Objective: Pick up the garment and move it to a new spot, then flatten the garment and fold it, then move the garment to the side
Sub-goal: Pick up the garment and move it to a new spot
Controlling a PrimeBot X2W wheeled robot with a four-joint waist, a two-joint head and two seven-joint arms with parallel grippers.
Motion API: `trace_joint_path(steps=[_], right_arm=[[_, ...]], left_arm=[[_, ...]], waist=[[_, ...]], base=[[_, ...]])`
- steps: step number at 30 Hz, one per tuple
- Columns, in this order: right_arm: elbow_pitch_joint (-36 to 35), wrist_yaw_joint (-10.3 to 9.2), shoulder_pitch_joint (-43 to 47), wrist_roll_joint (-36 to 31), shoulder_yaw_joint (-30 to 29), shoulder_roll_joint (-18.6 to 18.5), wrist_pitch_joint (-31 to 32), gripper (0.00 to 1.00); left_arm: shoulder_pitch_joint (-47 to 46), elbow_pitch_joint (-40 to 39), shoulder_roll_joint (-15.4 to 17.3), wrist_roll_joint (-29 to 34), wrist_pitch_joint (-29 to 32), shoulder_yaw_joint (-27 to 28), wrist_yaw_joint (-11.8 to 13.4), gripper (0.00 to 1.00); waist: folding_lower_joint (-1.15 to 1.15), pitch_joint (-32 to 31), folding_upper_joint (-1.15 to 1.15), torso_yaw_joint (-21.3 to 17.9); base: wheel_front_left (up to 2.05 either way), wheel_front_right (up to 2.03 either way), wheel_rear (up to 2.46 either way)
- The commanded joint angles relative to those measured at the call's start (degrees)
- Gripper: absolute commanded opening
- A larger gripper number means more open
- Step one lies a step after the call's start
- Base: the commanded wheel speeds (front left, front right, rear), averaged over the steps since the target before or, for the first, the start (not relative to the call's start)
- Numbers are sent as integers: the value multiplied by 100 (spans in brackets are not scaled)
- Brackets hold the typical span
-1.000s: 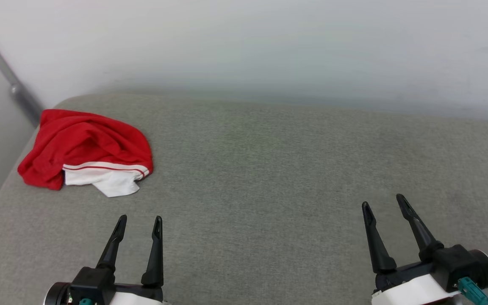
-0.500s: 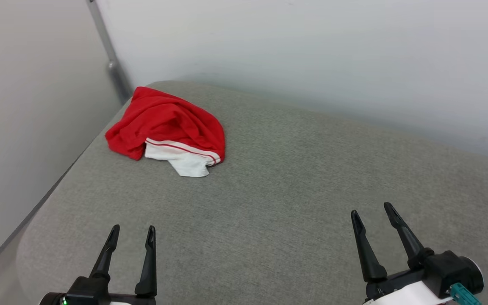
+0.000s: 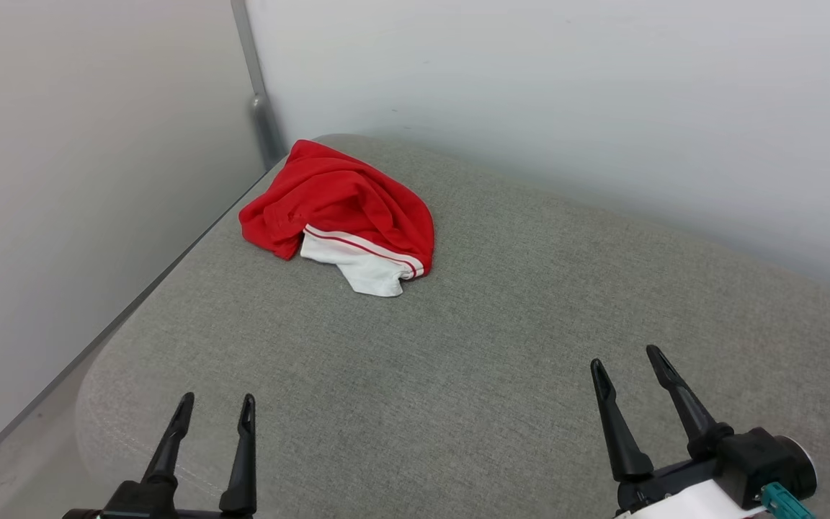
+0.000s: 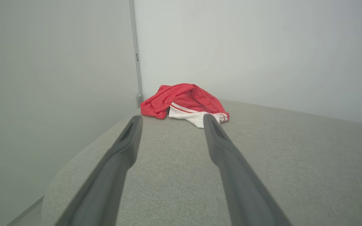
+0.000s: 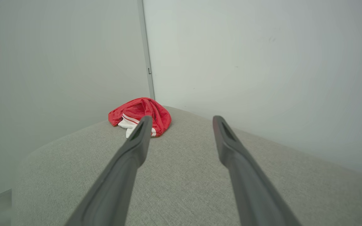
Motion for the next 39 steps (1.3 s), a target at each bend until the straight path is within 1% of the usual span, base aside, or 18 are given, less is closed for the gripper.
trace_joint_path(steps=[1, 3, 5, 8, 10, 14, 16, 19, 21, 24, 26, 29, 35, 39], right_arm=[[-21, -2, -21, -23, 11, 5, -12, 100], [-54, -2, -27, -29, -43, 5, -12, 100], [-117, -2, -18, 153, -197, 4, -12, 100], [-186, -1, -56, 107, -218, 5, -12, 100], [-258, -2, -122, 42, -225, 7, -12, 100], [-446, -1, -230, 14, -330, 1, -12, 100], [-589, -2, -334, -63, -332, 1, -12, 100], [-750, -2, -447, -238, -330, 0, -11, 100], [-860, -2, -547, -353, -337, 0, -12, 100], [-988, -2, -670, -412, -351, 0, -11, 100], [-1067, -2, -742, -487, -345, 0, -12, 100], [-1183, -2, -855, -601, -315, 0, -11, 100], [-1399, -2, -1049, -760, -324, 0, -11, 100], [-1591, -2, -1205, -805, -314, -3, -11, 100]], left_arm=[[34, -28, -2, 18, -15, 51, 40, 100], [32, -13, -3, 5, -15, 47, 57, 100], [2, 12, -3, -15, -15, 32, 55, 100], [-53, 57, -3, -67, -15, 25, 52, 100], [-166, 65, -2, -52, -15, 8, 47, 100], [-436, 363, 0, -140, -15, 56, 22, 100], [-685, 538, 97, -142, -15, 82, -1, 100], [-1076, 878, 314, -198, -15, -51, -32, 100], [-1484, 1136, 576, -328, -11, -144, -34, 100], [-2128, 1473, 1143, -736, 281, -524, -43, 100], [-2546, 1623, 1627, -1104, 592, -841, -41, 100], [-3265, 1645, 2490, -1606, 1011, -1362, -38, 100], [-4454, 1703, 3870, -2676, 1978, -2169, -37, 100], [-5074, 1852, 4409, -3624, 2696, -2597, -37, 100]], waist=[[0, 14, 0, 2], [0, 43, 0, 3], [0, 76, 0, 0], [0, 146, 0, -31], [0, 261, 0, -88], [0, 615, 0, -243], [0, 855, 0, -366], [0, 1226, 0, -548], [0, 1490, 0, -664], [0, 1852, 0, -851], [0, 2070, 0, -954], [0, 2413, 0, -1113], [0, 3036, 0, -1402], [0, 3411, 0, -1610]], base=[[0, 0, 0], [0, 0, 0], [0, 0, 0], [0, 0, 0], [0, 0, 0], [0, 0, 0], [0, 0, 0], [0, 0, 0], [0, 0, 0], [0, 0, 0], [0, 0, 0], [0, 0, 0], [0, 0, 0], [0, 0, 0]])
